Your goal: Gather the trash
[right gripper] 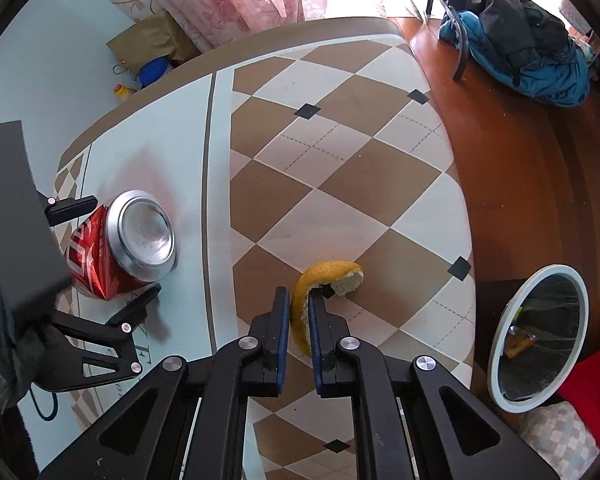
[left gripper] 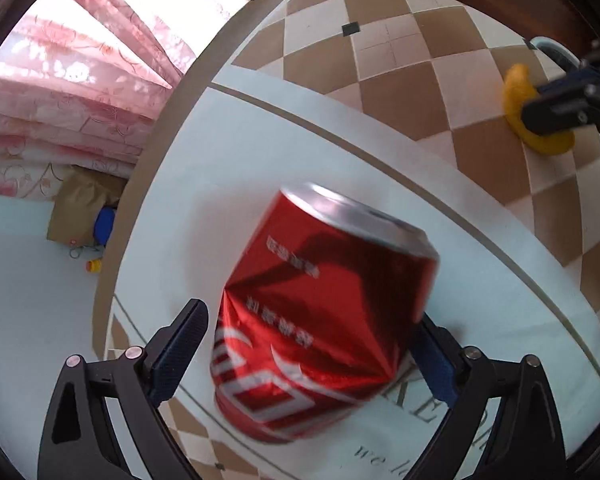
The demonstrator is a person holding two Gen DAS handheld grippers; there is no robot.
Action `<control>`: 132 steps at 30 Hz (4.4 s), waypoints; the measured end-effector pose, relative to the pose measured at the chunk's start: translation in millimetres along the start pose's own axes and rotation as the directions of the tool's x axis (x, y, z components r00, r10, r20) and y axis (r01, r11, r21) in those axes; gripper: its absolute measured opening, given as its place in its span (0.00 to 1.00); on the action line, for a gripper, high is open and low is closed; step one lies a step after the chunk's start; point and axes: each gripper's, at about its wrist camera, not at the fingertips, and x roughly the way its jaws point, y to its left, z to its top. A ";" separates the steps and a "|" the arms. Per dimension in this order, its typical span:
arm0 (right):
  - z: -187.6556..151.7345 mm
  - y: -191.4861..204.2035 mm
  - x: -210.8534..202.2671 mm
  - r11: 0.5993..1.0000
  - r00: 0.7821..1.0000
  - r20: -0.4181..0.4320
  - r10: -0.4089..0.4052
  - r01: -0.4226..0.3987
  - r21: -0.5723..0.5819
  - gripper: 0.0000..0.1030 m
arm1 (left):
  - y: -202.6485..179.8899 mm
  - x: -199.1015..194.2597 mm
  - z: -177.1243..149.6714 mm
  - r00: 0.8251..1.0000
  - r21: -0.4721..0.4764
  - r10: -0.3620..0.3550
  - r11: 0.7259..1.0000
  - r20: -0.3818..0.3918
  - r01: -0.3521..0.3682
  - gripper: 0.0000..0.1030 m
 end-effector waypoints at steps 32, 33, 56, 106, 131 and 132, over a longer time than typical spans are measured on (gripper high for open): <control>-137.1 -92.9 -201.2 0.987 0.918 0.379 0.112 -0.146 0.063 0.05 | -75.7 -230.1 -31.9 0.869 -0.387 0.096 0.915 0.485 0.115 0.80; -140.0 -101.9 -204.6 0.987 0.920 0.375 0.114 -0.148 0.065 0.05 | -83.4 -235.4 -28.4 0.865 -0.383 0.091 0.916 0.493 0.122 0.80; -45.3 -0.1 -25.8 0.999 0.993 0.118 0.025 -0.022 -0.032 0.54 | -19.6 -101.0 -128.6 0.957 -0.780 0.280 0.615 0.081 -0.114 0.79; -183.4 -448.5 -63.2 0.857 0.984 0.169 0.047 -0.127 0.499 0.23 | -306.6 -100.6 231.5 0.888 -0.395 -0.413 0.795 0.203 0.460 0.97; -275.5 -345.4 -213.5 0.893 0.956 0.246 -0.163 0.037 0.448 1.00 | -291.2 -229.6 107.8 0.920 -0.372 -0.207 0.867 0.333 0.330 0.97; -279.4 -338.9 -223.2 0.895 0.953 0.256 -0.164 0.035 0.444 1.00 | -289.2 -240.9 100.0 0.914 -0.370 -0.211 0.864 0.348 0.340 0.97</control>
